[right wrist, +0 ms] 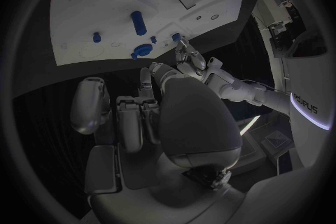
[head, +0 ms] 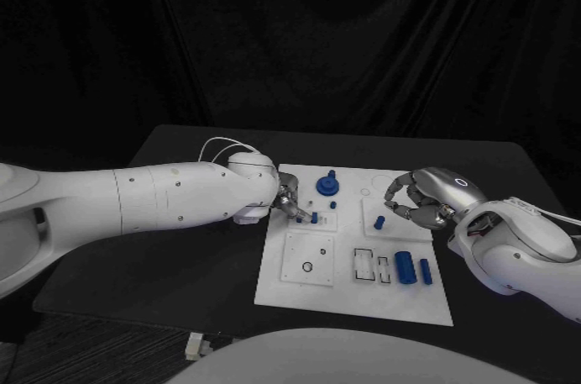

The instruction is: Assemble the parts on the task board

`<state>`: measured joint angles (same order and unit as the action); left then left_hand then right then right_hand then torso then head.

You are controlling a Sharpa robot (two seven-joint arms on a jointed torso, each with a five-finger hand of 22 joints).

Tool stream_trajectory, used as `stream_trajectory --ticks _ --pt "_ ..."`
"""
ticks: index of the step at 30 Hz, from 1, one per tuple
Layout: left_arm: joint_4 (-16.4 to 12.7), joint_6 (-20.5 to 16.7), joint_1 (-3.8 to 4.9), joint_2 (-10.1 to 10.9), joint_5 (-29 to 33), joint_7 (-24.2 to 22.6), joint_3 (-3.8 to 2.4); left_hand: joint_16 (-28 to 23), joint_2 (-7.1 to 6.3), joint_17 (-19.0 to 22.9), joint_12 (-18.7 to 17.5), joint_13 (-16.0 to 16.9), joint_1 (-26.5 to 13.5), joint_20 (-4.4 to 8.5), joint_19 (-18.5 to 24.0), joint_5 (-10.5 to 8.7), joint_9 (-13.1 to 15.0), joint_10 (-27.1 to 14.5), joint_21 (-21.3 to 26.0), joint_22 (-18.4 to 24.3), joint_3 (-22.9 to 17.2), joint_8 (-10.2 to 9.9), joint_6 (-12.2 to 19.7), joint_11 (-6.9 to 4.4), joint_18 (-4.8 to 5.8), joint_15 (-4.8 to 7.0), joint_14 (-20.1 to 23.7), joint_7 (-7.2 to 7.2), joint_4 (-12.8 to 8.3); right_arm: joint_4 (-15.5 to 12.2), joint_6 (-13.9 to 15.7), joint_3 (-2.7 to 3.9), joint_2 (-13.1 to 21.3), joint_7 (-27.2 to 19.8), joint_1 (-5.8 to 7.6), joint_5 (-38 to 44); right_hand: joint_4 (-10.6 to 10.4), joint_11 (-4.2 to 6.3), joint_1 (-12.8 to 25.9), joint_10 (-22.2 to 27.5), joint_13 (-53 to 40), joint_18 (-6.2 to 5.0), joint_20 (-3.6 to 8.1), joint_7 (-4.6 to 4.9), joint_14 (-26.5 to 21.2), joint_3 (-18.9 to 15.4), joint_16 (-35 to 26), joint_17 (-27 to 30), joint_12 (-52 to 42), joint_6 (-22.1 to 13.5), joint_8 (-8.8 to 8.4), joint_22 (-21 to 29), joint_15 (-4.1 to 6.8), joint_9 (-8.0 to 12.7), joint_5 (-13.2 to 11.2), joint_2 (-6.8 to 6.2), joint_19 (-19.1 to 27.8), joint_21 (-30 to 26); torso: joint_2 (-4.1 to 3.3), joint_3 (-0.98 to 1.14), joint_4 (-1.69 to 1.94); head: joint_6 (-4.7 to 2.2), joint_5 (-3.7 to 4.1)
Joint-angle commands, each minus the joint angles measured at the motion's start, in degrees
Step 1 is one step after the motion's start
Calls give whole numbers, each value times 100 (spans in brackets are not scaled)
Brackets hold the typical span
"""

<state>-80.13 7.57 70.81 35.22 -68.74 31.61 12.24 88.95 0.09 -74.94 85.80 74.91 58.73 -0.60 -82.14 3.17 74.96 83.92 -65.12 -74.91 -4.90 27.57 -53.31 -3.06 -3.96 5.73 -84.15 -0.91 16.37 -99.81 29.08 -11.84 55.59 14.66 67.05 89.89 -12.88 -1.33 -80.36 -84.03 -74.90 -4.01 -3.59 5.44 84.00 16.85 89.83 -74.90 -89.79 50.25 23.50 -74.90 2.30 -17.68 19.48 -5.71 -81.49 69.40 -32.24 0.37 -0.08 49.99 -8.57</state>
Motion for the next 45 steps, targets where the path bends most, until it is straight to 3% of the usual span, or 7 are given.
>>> stream_trajectory --ticks 1,8,17,29,31,37,45 --pt "-96 -323 0 54 43 -207 -5 10 -44 -1434 5 1234 -49 -16 -40 -5 124 451 -37 -933 57 38 9 -17 -41 10 -557 14 5 -4 -23 3 11 84 -15 40 29 40 -60 -597 -1510 -52 -5 -5 600 -10 17 -1510 -21 26 23 -904 37 -8 36 8 52 -30 0 1 -3 1 11" --pt "-372 -413 156 268 43 -324 -7 18 -67 -1440 5 1233 -115 -13 -46 5 173 453 -50 -936 239 234 -54 -28 -39 15 -559 31 27 -12 -30 3 29 91 -14 40 28 40 -59 -597 -1510 -52 -5 -5 600 -9 17 -1510 -21 25 23 -904 37 -8 37 10 52 -30 2 1 -3 1 22" --pt "-941 -808 745 765 296 -774 -9 63 -5 -1474 44 1258 82 2 -57 37 217 470 -88 -945 333 639 -202 -56 -34 34 -573 68 2 -31 -17 3 61 92 -13 40 28 40 -58 -597 -1510 -53 -5 -5 600 -9 17 -1510 -21 24 22 -902 37 -8 38 12 55 -38 4 -1 -5 1 25" --pt "-926 -1289 1330 958 488 -2253 -8 -440 159 -1106 -988 602 1577 -165 521 728 -619 -98 709 -766 370 -291 148 124 -161 -163 -290 -94 -7 -57 92 4 85 22 -11 40 26 40 -54 -585 -1495 -55 -5 -4 600 -10 17 -1510 -8 23 22 -900 36 -9 38 12 58 -46 0 0 -5 1 35" --pt "-850 -1144 1341 902 319 -2521 -7 -689 154 -929 -1429 325 2117 -223 694 769 -1111 -405 863 -726 208 -667 122 197 -182 -228 -91 -166 -7 -66 133 4 90 -13 -11 40 25 41 -52 -577 -1484 -54 -5 -5 600 -11 17 -1510 2 25 24 -900 36 -10 38 13 57 -45 6 0 -1 1 49" --pt "-687 -1300 1181 758 -562 -3442 -4 -4279 -227 1584 -5915 -2795 3286 -547 2621 242 -3146 -3493 2720 -276 -959 -2212 479 845 -256 -868 3566 -729 13 -117 331 4 131 -159 -8 40 23 45 -49 -569 -1473 -46 -5 -10 600 -12 17 -1510 11 38 32 -911 38 -14 36 16 40 -8 1 0 -10 1 48" --pt "-374 -2094 748 499 -2775 -4265 -4 -3841 -889 2411 -7579 -4923 3093 -352 224 -19 -4780 -4144 -510 -929 -1332 -2410 967 281 -42 -294 1277 154 -86 -211 677 5 241 -395 13 40 15 60 -38 -583 -1491 -27 2 -28 600 -21 17 -1510 -5 78 56 -940 50 -26 28 15 -8 85 -6 -2 -4 1 111"
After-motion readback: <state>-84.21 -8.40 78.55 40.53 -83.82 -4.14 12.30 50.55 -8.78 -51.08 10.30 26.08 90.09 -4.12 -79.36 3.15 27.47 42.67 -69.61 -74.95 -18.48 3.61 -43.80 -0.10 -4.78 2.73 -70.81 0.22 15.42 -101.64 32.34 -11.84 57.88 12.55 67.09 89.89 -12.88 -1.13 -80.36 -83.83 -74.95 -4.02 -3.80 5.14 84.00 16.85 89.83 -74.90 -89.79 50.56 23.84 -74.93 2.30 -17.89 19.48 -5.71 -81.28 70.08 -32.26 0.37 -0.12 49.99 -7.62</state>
